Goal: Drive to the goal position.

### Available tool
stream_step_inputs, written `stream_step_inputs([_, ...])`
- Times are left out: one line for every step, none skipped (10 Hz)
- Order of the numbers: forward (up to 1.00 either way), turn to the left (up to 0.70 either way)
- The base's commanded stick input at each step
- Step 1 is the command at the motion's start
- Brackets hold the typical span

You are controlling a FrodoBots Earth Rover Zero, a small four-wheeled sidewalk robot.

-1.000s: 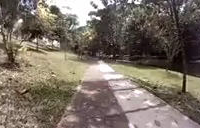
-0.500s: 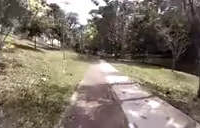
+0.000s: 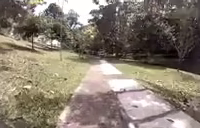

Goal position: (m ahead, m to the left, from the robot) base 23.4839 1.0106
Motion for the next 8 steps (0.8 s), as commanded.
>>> stream_step_inputs([1.00, 0.00])
stream_step_inputs([1.00, 0.00])
stream_step_inputs([1.00, 0.00])
stream_step_inputs([1.00, 0.00])
stream_step_inputs([0.98, 0.00])
stream_step_inputs([0.96, 0.00])
stream_step_inputs([0.95, 0.00])
stream_step_inputs([0.98, 0.00])
